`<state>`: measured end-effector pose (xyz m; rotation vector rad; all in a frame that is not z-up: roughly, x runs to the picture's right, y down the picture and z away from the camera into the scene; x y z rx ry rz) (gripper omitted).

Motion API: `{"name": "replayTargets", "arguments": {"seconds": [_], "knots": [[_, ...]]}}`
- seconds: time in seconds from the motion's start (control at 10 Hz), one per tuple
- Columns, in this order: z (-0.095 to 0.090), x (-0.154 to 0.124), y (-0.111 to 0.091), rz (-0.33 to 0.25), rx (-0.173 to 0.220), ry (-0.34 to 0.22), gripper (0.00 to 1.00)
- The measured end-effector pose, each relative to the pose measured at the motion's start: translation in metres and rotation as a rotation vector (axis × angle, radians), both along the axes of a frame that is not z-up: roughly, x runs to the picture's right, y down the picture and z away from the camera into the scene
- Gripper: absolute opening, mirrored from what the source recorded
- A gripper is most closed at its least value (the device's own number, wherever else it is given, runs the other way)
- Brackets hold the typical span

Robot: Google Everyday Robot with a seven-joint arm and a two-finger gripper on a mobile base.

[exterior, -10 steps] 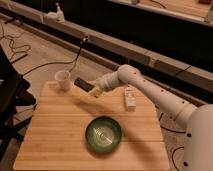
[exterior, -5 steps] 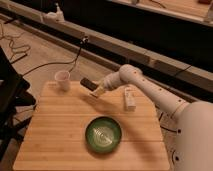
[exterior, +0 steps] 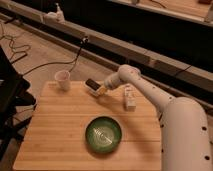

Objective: Place the eraser on the white sponge

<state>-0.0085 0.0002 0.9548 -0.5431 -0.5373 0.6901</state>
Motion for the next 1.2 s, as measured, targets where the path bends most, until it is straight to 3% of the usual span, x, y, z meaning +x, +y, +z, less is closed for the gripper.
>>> {"name": "replayTargets", "arguments": {"seconds": [0.5, 1.2], "knots": [[0.026, 0.014, 0.006, 0.051, -0.051, 0.039, 0.73], [0.026, 0.015, 0.006, 0.052, -0.051, 0.039, 0.77]]}}
